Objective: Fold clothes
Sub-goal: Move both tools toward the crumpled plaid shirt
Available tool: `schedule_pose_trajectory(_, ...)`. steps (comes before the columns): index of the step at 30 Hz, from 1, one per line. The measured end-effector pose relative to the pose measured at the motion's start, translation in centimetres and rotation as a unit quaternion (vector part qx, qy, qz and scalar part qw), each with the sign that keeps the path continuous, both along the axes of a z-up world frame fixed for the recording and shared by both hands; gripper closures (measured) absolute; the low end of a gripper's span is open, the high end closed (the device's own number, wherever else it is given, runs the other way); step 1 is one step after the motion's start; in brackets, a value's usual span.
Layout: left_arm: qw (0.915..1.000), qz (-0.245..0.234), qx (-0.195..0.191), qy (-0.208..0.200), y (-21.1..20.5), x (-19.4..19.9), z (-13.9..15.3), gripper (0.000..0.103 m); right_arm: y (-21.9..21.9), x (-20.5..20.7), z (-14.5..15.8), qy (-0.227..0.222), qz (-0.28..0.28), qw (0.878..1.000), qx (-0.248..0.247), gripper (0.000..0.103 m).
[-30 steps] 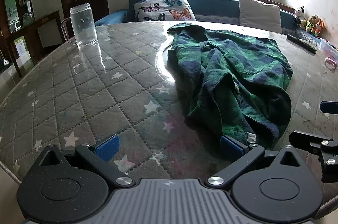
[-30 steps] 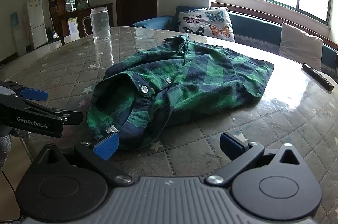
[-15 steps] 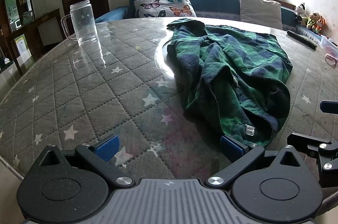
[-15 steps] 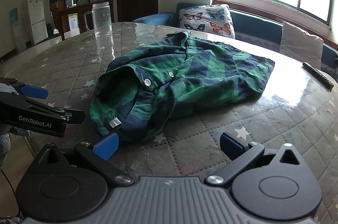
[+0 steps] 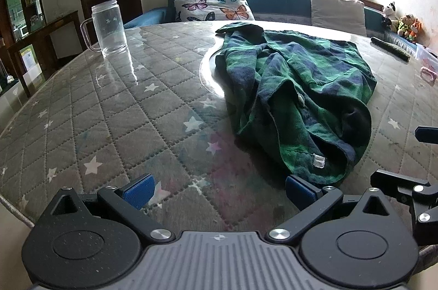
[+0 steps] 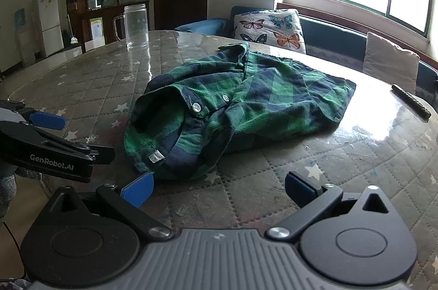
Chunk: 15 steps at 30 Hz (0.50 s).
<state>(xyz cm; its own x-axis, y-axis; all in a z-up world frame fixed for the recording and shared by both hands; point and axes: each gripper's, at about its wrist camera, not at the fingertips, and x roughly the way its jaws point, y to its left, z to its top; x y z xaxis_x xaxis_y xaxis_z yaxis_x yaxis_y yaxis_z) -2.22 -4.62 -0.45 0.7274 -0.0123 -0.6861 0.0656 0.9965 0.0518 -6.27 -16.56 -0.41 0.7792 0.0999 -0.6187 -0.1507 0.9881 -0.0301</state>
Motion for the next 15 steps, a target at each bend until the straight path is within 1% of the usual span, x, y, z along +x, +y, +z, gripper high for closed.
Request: schedule_pose_trajectory(15, 1.0000, 0.001, 0.000, -0.001, -0.2, -0.8, 0.1, 0.000, -1.3, -0.2, 0.1, -0.003, 0.026, 1.000, -0.003, 0.000)
